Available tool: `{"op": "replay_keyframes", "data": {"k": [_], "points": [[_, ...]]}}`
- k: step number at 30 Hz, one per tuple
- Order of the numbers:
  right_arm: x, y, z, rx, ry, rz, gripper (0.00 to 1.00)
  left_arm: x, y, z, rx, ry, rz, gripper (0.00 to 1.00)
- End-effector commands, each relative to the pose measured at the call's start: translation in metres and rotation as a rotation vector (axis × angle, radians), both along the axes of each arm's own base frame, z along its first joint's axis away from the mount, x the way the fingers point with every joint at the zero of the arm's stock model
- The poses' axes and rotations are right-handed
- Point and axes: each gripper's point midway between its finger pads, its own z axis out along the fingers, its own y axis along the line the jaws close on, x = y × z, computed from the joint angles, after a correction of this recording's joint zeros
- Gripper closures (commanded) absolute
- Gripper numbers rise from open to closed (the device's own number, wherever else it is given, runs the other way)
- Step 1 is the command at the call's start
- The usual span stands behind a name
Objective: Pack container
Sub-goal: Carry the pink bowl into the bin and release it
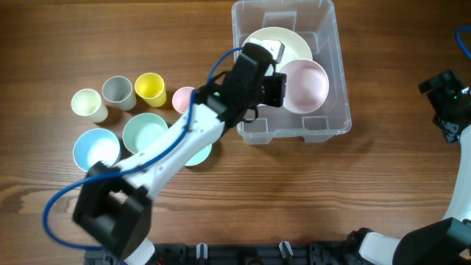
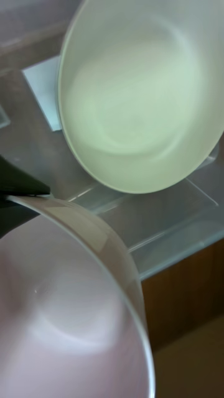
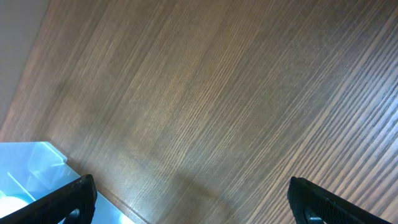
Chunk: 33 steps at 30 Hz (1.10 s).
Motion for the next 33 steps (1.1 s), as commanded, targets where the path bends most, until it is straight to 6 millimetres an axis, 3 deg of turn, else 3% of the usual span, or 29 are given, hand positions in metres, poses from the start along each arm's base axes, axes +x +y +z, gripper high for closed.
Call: {"op": "replay_keyframes", "data": {"k": [1,6,11,21,25,30,33], "points": [[0.002,-0.001,0.0,0.009,-0.006,-0.009,0.0,0.015,-0.016,0.006,-0.022,-0.06,-0.012,0.96],[0.002,-0.001,0.0,0.008,-0.006,-0.009,0.0,0.016,-0.037,-0.02,-0.021,-0.056,-0.037,0.96],[0.002,-0.001,0.0,0.008,-0.006,-0.009,0.0,0.018,-0.048,-0.058,-0.002,-0.008,-0.03,0.95],[0.002,-0.001,0.0,0.008,-0.006,-0.009,0.0,0.018,-0.052,-0.07,-0.001,0.003,-0.036,0.85],[0.002,-0.001,0.0,0.008,-0.006,-0.009,0.0,0.013,-0.065,-0.046,-0.062,-0.002,-0.094,0.77],[0.002,-0.001,0.0,0.008,-0.006,-0.009,0.0,0.011,-0.058,0.019,-0.093,-0.043,-0.088,0.53],[0.002,-0.001,0.0,0.008,-0.006,-0.009,0.0,0.013,-0.004,0.068,-0.049,-0.042,0.028,0.39]]}}
